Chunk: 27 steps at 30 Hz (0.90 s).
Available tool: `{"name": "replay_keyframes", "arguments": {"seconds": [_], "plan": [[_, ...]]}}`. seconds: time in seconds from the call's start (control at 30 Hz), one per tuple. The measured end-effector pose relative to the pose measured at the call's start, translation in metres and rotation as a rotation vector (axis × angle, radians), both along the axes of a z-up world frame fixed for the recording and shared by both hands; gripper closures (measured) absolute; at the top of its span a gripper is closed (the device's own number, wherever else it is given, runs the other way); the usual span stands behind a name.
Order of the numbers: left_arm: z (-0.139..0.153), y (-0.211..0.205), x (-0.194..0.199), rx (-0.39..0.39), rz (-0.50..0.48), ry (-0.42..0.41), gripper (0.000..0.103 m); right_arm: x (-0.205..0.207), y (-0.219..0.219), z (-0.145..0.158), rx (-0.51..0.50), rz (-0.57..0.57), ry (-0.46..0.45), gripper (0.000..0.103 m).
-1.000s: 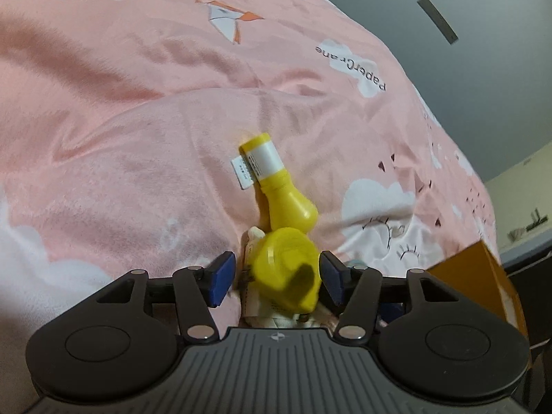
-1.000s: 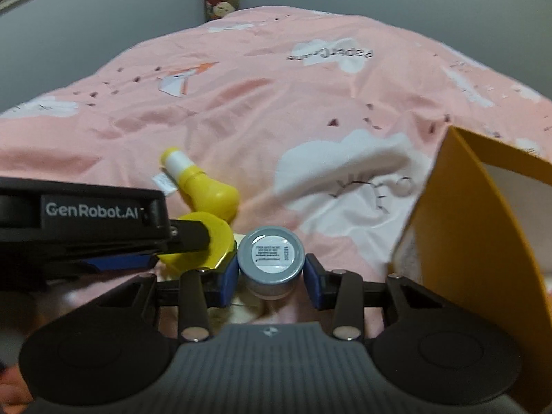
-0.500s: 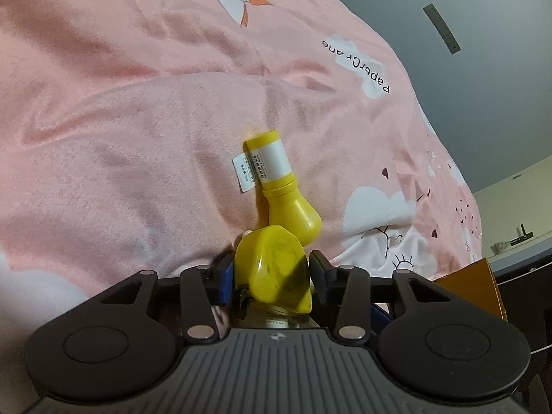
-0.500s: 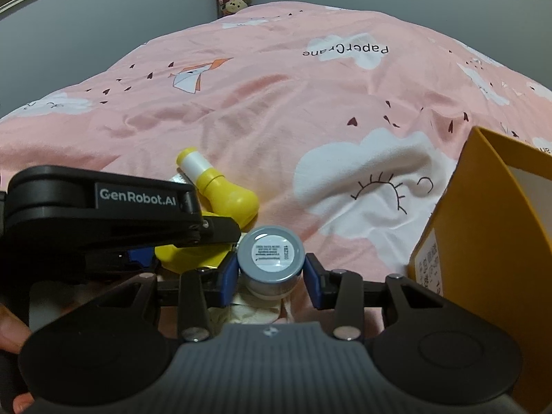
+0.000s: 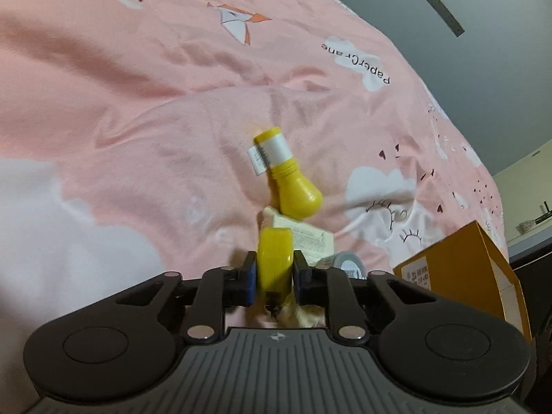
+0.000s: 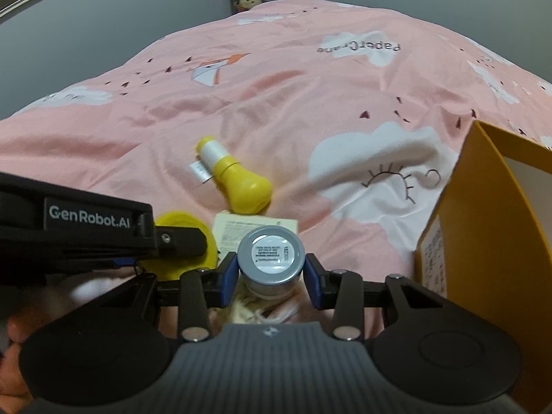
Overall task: Organize rigid objects
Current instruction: 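Lift the silver tin with the right gripper while the left lifts the tape measure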
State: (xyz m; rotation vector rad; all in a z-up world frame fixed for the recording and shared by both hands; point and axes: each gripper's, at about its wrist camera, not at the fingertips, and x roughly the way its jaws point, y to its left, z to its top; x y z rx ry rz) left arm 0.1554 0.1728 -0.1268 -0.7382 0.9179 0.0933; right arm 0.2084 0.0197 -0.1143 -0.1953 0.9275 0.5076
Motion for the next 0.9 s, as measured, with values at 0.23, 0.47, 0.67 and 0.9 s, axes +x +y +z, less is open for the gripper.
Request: {"name": "replay_keyframes", "arguments": {"seconds": [0.23,0.47,0.67,0.9], "plan": [[0.008,0.005,-0.020,0.003,-0.008,0.008,0.081,-0.007,-0.004,0.002,-0.002,-0.003,0.009,0.063],[-0.006,0.009,-0.018,-0.031,-0.018,0.020,0.081,-0.010,-0.006,0.001,0.004,-0.006,0.014,0.062],[-0.017,0.003,-0.011,-0.001,-0.032,0.017,0.078,-0.008,-0.009,-0.002,0.019,-0.015,0.021,0.062],[-0.020,-0.001,-0.007,0.037,-0.034,-0.009,0.080,-0.007,-0.010,-0.005,0.022,-0.016,0.025,0.062]]}}
